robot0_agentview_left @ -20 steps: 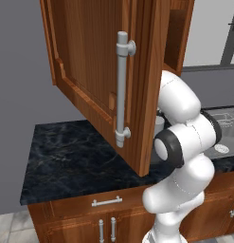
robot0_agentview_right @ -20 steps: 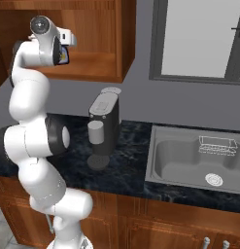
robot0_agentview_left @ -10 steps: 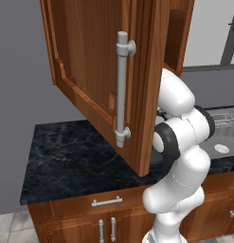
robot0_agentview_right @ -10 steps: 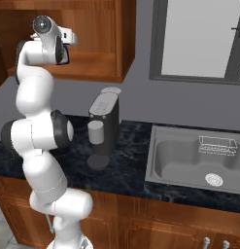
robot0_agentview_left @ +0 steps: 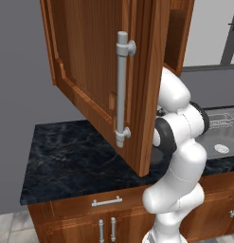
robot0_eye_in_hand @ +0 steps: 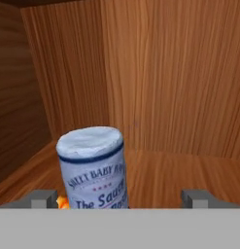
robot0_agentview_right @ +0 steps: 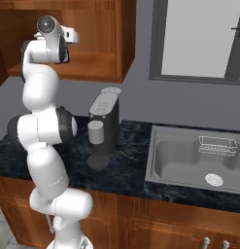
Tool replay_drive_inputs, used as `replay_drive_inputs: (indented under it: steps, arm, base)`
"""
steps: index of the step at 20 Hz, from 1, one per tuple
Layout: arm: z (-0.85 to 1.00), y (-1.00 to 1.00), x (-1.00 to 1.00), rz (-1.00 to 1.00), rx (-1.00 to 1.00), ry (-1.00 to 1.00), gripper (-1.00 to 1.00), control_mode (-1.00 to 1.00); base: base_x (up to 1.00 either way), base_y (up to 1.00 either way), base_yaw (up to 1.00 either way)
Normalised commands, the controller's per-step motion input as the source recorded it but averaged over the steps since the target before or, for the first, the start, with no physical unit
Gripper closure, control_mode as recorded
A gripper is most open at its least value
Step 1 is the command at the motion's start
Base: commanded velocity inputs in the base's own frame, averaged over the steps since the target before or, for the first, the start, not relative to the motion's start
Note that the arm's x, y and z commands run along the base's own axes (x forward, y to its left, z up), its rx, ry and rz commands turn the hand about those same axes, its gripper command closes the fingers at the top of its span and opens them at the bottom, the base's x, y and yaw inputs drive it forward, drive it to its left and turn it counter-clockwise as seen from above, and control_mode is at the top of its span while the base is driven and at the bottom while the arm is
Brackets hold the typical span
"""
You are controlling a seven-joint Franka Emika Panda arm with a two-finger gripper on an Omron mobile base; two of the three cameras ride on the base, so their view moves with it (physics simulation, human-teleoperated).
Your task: The dining table condiment station is running low on condiment bottle. Refill the condiment station by opening the cabinet and taking the condiment bottle from the cabinet and placing it on the dining table.
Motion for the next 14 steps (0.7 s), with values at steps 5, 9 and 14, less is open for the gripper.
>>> replay_drive_inputs:
  steps: [5,9,14]
  arm:
    - [0.00,0.02,0.21,0.00,0.00,-0.02,-1.00,-1.00]
    - [-0.01,0.03,0.14,0.00,0.00,-0.02,1.00,-1.00]
    - [-0.04,0.00,0.03,0.00,0.00,-0.02,1.00,-1.00]
  base:
    - [0.00,0.00,0.00]
    - [0.00,0.00,0.00]
    - [0.00,0.00,0.00]
